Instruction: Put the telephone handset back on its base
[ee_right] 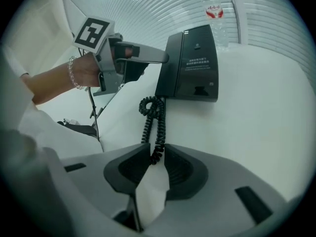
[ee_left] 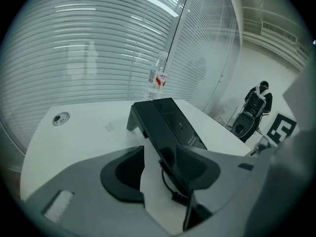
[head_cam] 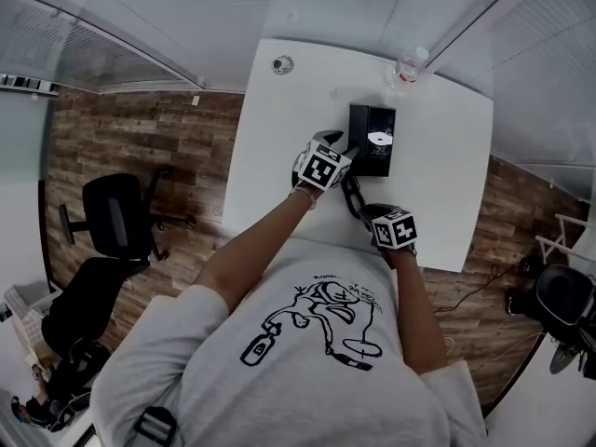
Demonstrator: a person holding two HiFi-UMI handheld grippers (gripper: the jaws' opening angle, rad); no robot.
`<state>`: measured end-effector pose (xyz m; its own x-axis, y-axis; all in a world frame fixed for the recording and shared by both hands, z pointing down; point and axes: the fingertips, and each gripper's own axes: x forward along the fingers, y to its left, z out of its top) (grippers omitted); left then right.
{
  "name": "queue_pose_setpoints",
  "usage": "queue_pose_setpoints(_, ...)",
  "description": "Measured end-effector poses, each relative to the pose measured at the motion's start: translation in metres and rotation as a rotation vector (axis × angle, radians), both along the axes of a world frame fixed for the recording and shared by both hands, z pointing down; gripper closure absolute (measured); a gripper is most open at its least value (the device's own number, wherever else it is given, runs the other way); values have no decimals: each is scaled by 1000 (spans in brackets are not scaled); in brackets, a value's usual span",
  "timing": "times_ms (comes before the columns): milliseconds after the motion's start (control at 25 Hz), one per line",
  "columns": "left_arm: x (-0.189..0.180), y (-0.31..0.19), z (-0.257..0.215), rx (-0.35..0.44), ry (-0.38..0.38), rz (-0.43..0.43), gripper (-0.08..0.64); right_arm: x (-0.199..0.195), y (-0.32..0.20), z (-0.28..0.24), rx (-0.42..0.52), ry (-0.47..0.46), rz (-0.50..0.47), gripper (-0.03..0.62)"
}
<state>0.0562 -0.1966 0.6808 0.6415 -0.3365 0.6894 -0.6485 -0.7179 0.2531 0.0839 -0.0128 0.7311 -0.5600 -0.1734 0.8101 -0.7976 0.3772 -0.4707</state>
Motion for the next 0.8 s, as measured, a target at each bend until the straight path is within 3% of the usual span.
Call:
queue_pose_setpoints(160, -7, 10, -11, 18, 24, -7, 364, 18, -17, -14, 121, 81, 41, 532)
queue_pose_setpoints(360, -26, 30, -38, 55, 57, -63, 387, 37, -35, -50, 262, 84, 117, 531)
queue_pose_setpoints(800, -34, 102, -154, 201, 198, -192, 434, 76, -31, -207, 635, 53, 206, 532)
